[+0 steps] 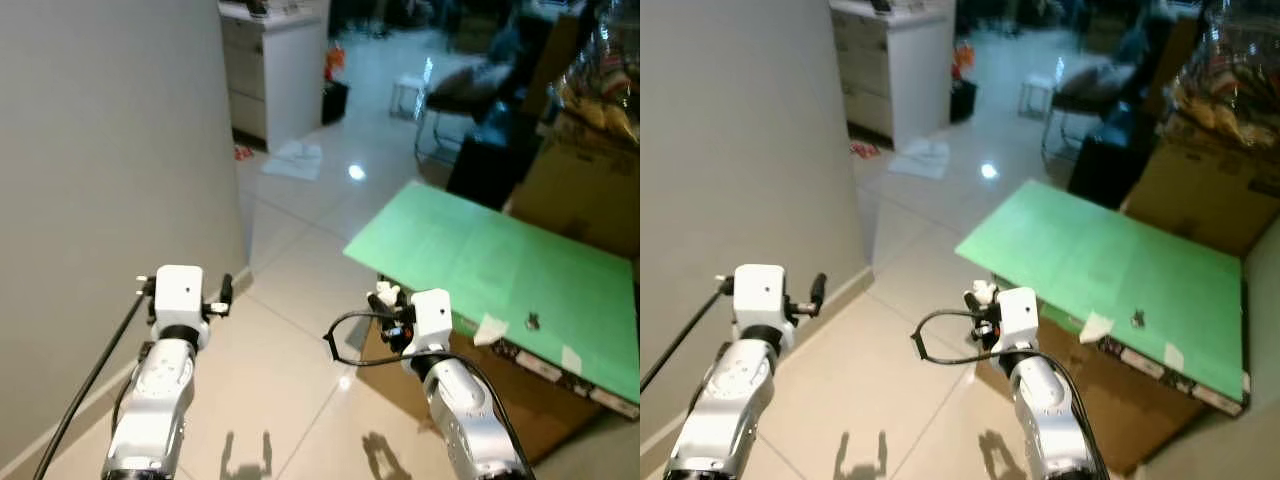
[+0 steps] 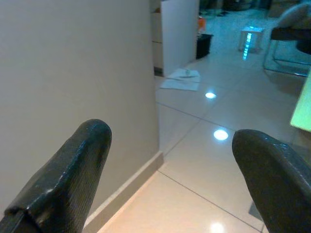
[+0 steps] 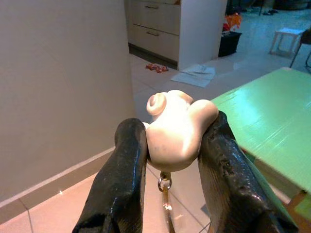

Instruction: Hang keys on a hook

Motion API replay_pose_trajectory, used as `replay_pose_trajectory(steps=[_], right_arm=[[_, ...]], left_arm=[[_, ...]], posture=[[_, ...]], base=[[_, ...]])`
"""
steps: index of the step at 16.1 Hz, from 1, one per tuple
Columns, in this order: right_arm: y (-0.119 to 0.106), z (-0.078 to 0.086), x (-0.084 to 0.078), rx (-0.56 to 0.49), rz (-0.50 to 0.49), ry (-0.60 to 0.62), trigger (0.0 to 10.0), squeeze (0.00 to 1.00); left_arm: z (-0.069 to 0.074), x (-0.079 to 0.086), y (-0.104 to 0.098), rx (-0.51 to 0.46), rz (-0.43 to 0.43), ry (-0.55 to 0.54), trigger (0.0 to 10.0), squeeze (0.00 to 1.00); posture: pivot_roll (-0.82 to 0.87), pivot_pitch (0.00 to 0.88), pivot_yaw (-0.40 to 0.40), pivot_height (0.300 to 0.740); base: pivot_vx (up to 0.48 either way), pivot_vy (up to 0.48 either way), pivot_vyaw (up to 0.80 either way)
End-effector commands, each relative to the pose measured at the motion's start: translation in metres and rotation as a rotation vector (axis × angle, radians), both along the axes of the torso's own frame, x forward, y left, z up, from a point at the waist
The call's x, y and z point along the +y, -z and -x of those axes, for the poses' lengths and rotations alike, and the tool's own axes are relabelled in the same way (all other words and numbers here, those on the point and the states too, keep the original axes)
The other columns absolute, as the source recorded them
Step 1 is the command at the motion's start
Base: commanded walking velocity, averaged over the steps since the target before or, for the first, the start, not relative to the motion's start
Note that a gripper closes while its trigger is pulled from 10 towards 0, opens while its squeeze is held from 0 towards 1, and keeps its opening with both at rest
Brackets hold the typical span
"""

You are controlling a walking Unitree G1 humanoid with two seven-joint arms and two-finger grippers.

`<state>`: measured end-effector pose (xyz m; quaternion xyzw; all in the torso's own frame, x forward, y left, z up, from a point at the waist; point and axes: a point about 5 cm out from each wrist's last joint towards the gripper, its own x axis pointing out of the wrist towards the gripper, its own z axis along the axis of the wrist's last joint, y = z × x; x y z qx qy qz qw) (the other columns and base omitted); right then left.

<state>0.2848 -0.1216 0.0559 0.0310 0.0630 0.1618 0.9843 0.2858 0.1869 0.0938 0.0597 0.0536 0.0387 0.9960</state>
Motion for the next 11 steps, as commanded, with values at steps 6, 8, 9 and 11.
replay_pose_trajectory(steps=[6,8,9,11], right_arm=[[-0.0006,-0.0079,-0.0092,0.016,0.005,-0.013,0.0,0.00],[0.0001,-0.0078,-0.0077,0.019,0.003,-0.028,0.0,0.00],[-0.0002,-0.0080,-0.0069,0.019,0.001,-0.035,0.0,0.00],[-0.0005,-0.0088,-0.0055,0.018,-0.003,-0.045,0.0,0.00]], left_arm=[[0.0023,-0.0060,-0.0009,-0.007,0.023,-0.019,10.0,0.00],[0.0040,-0.0086,-0.0013,-0.015,0.058,-0.008,10.0,0.00],[0.0041,-0.0082,0.0006,-0.001,0.037,-0.009,10.0,0.00],[0.0046,-0.0046,0.0034,0.008,0.058,-0.028,10.0,0.00]], posture=[[0.01,0.000,-0.065,0.740],[0.02,0.000,-0.067,0.740],[0.02,0.000,-0.070,0.740],[0.02,0.000,-0.072,0.740]], base=[[0.321,-0.353,0.64],[0.000,0.000,0.62],[0.000,0.000,0.62],[0.000,0.000,0.62]])
